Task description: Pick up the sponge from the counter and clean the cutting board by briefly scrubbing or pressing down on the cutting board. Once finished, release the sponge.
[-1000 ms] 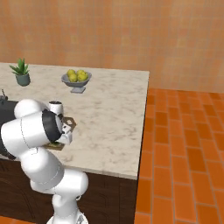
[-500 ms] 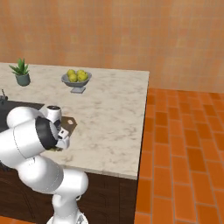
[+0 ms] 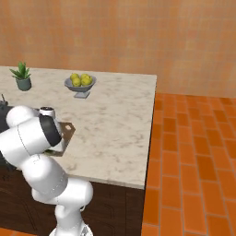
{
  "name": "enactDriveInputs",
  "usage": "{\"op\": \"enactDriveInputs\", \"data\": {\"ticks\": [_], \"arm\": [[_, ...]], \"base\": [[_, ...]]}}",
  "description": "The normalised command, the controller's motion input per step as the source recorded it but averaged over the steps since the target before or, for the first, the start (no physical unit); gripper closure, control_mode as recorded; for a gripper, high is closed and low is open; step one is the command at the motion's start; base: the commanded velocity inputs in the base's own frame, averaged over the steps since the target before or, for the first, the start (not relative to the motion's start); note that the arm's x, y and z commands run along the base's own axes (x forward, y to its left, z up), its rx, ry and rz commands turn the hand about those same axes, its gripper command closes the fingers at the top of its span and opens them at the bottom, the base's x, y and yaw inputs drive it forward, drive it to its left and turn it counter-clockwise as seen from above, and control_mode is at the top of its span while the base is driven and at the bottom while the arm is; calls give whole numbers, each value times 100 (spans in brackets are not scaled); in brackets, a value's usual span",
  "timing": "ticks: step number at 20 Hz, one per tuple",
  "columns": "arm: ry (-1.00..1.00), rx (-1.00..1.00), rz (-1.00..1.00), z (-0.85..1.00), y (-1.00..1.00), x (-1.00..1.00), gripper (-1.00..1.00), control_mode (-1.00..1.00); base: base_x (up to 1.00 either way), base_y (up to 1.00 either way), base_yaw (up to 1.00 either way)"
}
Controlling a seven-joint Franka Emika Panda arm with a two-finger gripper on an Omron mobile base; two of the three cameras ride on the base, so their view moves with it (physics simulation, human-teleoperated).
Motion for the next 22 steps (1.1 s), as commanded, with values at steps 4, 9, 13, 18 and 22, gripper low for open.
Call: {"op": "enactDriveInputs", "data": {"ticks": [4, 9, 13, 18, 22], "arm": [[3, 0, 14, 14, 51, 16, 100, -100], [3, 0, 10, -1, 39, 18, 100, -100], [-1, 1, 0, -44, 15, -1, 100, -100], [0, 2, 0, -57, -2, 27, 100, -100], [2, 1, 0, -7, 0, 69, 100, -100]], "base": [[0, 0, 0], [0, 0, 0], [0, 0, 0], [0, 0, 0], [0, 0, 0]]}}
